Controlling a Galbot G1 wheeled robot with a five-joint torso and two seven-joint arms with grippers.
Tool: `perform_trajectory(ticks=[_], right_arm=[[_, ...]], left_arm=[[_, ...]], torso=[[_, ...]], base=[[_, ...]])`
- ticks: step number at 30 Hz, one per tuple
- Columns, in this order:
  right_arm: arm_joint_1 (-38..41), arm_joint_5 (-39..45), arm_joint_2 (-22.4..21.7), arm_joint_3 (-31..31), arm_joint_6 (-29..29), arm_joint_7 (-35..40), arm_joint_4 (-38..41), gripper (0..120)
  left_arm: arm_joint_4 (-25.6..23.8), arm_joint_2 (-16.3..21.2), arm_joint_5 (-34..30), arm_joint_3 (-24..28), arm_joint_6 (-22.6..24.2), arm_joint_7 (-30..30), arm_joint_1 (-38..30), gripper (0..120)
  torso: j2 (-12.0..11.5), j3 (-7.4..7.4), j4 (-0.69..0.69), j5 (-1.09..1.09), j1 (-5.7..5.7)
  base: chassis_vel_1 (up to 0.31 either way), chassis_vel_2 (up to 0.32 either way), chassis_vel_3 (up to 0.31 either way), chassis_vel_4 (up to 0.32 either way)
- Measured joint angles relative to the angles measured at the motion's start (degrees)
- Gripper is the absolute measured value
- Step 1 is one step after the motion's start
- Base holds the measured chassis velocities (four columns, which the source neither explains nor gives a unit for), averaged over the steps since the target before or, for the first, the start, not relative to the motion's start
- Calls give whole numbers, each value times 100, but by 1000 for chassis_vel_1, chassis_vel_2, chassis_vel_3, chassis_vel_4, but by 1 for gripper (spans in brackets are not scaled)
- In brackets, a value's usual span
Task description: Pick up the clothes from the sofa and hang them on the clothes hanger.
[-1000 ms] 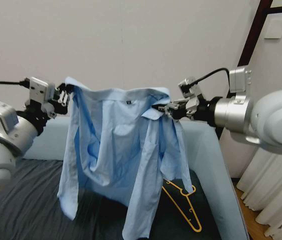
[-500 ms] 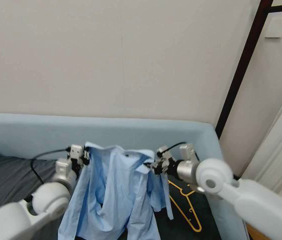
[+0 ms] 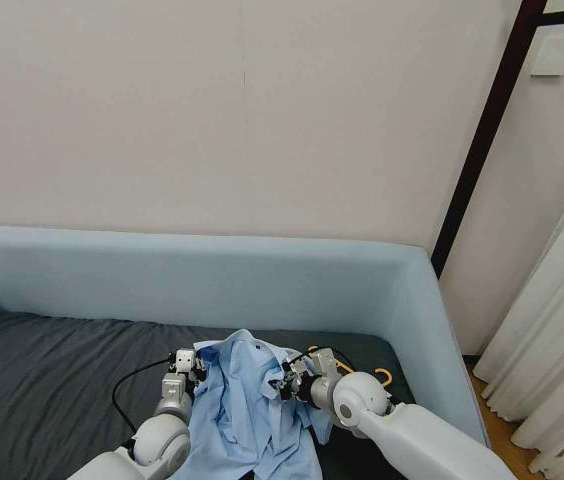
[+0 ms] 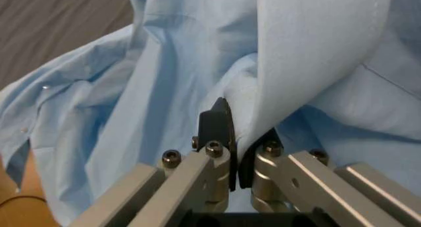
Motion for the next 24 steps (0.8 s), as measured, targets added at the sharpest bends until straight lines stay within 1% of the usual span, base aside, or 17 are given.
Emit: perform_trajectory(ticks=[4, 9, 10, 13, 14, 18, 20, 22, 24], right_arm=[[38, -110, -47, -33, 92, -111, -181, 0], [180, -703, -344, -311, 239, -374, -310, 0], [180, -703, -344, -311, 239, -374, -310, 0], [563, -1140, -452, -582, 369, -610, -453, 0], [840, -1343, -459, -751, 456, -728, -547, 0], [1366, -1693, -394, -1120, 702, -992, -811, 0], [1711, -2070, -304, -1328, 985, -1282, -1035, 0], [1811, -2170, -286, -1382, 1056, -1361, -1076, 0], [2024, -2179, -304, -1428, 1136, -1493, -1002, 0]], left_arm=[[97, -32, -9, 22, 0, 12, -82, 0], [143, 4, -5, 11, 0, 20, -110, 0], [143, 4, -5, 11, 0, 20, -110, 0], [107, 39, 8, 9, -6, 19, -124, 0], [63, 37, 11, 9, -7, 12, -135, 0], [-12, 19, 13, 8, -7, -45, -149, 0], [-78, 24, 32, -9, -5, -96, -167, 0], [-121, 49, 30, -27, -4, -123, -181, 0], [-236, 172, -10, -79, -2, -167, -236, 0]], torso=[[0, 0, 1, 0, 0], [0, 0, 0, 0, 0], [0, 0, 0, 0, 0], [0, 0, 0, 1, 0], [0, 0, 1, 0, 0], [0, 0, 2, -1, 0], [0, 0, 3, -2, 0], [0, 0, 3, -1, 0], [0, 0, 1, -1, 0]], base=[[0, 0, 0, 0], [0, 0, 0, 0], [0, 0, 0, 0], [0, 0, 0, 0], [0, 0, 0, 0], [0, 0, 0, 0], [0, 0, 0, 0], [0, 0, 0, 0], [0, 0, 0, 0]])
